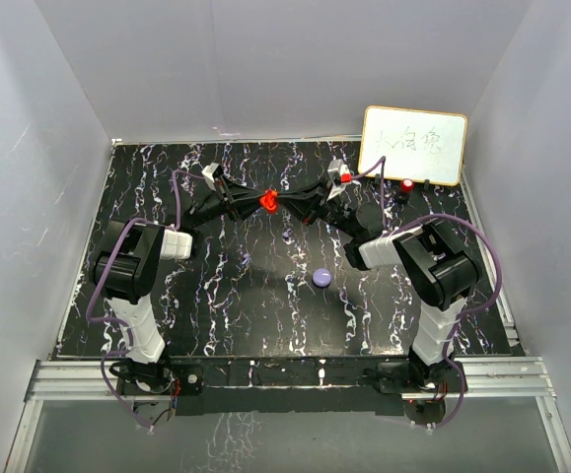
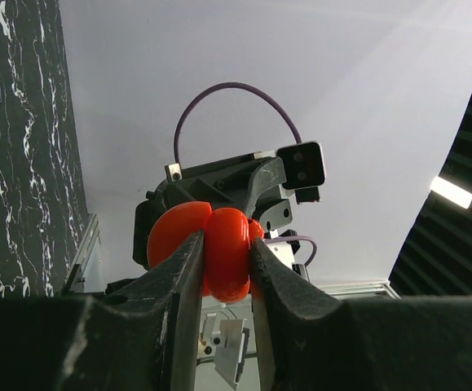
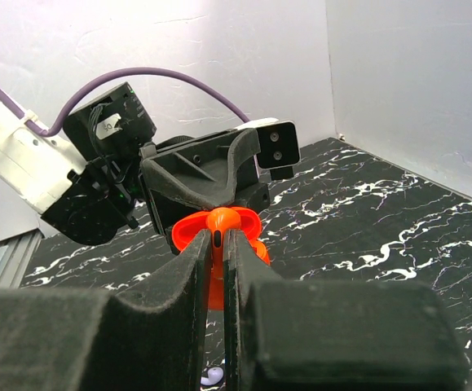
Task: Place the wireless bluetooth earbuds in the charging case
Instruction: Place the earbud in the charging case.
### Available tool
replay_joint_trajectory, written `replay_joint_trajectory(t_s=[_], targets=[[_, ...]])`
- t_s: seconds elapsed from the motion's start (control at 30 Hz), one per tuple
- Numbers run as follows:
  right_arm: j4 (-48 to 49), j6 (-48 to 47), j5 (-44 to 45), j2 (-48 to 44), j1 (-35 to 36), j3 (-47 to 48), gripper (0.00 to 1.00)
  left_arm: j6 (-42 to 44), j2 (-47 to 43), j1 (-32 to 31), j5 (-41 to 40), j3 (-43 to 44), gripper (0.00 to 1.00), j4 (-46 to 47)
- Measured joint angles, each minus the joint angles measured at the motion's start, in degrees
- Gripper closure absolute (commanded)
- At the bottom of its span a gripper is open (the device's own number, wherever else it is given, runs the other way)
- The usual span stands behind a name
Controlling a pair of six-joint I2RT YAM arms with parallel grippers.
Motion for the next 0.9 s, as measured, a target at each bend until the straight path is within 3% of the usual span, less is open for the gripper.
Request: replay_joint_trajectory(t_s=[0.9], targets=[[0.02,0.48,-0.11,0.42,-0.11,1.11,1.0,0.0,0.0,-1.09,0.59,0.61,1.0,0.0]])
